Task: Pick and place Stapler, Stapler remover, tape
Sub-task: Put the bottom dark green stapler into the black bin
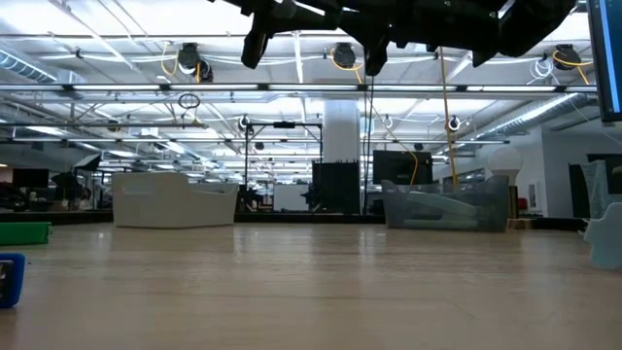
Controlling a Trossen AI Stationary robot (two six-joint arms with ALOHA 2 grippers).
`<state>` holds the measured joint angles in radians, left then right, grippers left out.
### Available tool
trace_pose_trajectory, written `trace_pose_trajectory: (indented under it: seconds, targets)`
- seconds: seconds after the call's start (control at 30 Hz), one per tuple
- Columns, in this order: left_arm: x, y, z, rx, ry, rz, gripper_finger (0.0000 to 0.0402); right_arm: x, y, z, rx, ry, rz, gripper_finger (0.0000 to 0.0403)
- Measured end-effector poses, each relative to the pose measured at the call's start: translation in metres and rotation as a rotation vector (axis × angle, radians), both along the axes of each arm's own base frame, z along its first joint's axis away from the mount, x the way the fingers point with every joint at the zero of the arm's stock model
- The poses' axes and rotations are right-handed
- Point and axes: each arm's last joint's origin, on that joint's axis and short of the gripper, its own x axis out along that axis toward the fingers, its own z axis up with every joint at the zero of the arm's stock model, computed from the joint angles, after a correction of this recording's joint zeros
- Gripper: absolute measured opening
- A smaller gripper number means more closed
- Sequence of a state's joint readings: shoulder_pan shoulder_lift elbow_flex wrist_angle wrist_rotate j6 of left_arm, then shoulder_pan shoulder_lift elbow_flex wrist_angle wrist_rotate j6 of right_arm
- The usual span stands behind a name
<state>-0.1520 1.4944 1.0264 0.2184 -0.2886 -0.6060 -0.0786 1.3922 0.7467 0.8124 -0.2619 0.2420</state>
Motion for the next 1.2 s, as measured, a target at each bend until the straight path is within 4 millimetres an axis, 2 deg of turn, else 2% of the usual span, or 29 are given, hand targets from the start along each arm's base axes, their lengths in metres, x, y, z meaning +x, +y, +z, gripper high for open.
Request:
trace_pose_trajectory:
  seconds: [0.27, 0.67, 0.77, 0.97, 1.1, 1.2]
  targets:
    - [0.0, 0.0, 0.001, 0.008, -0.011, -0.002, 0.0058, 0.0, 0.0, 0.001, 0.001, -0.003, 0.004, 0.0059]
    - [0.0, -0.001, 0.001, 0.007, -0.012, -0.012, 0.0067, 0.0, 0.0, 0.0, 0.0, -0.002, 0.004, 0.0058]
    - [0.0, -0.001, 0.001, 0.017, -0.011, -0.024, 0.0098, 0.0, 0.0, 0.0, -0.002, -0.001, 0.004, 0.0057]
    - [-0.001, -0.002, -0.003, 0.012, 0.032, -0.06, 0.0188, 0.0, -0.001, -0.001, -0.018, 0.003, -0.007, 0.0057]
    - [-0.004, -0.004, -0.013, -0.02, 0.145, -0.145, 0.0232, -0.003, -0.009, -0.001, -0.021, 0.036, -0.033, 0.0056]
    - [-0.01, -0.004, -0.025, -0.081, 0.285, -0.147, 0.0248, -0.008, -0.018, -0.002, -0.047, 0.094, -0.068, 0.0056]
